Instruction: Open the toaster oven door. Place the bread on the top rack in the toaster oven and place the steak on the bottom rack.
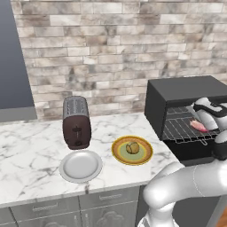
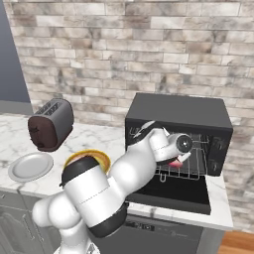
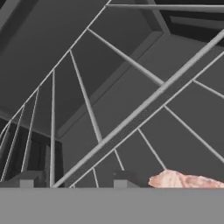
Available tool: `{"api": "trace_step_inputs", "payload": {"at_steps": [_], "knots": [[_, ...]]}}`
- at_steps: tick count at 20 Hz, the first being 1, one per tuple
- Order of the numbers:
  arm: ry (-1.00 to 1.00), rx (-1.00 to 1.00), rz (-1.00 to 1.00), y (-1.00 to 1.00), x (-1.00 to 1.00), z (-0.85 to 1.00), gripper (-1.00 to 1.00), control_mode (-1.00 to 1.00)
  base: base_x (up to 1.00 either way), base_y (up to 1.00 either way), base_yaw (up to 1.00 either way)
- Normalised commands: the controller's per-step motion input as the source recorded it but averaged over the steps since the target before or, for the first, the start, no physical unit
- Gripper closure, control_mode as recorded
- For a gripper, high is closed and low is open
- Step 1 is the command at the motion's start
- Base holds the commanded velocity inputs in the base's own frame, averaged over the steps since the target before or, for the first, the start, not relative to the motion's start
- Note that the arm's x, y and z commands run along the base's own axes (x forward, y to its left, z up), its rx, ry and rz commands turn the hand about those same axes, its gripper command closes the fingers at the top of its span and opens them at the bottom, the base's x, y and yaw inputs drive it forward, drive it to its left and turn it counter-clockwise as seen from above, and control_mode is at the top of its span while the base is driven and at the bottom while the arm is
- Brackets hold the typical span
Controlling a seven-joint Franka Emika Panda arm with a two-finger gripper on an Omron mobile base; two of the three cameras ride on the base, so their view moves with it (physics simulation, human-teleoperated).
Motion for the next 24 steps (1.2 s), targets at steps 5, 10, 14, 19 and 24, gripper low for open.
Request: {"api": "trace_step_inputs", "payload": {"at_steps": [5,10,14,19,24], "knots": [[0.20,-0.11,0.00,0.00,-0.37,-0.52,1.00,-1.00,0.00,0.00,0.00],[0.21,-0.11,0.00,0.01,-0.39,-0.51,1.00,-1.00,0.00,0.00,0.00],[0.22,-0.12,0.00,0.02,-0.41,-0.51,1.00,-1.00,0.00,0.00,0.00],[0.20,-0.11,0.00,0.01,-0.43,-0.52,1.00,-1.00,0.00,0.00,0.00],[0.19,-0.12,0.00,0.02,-0.45,-0.52,1.00,-1.00,0.00,0.00,0.00]]}}
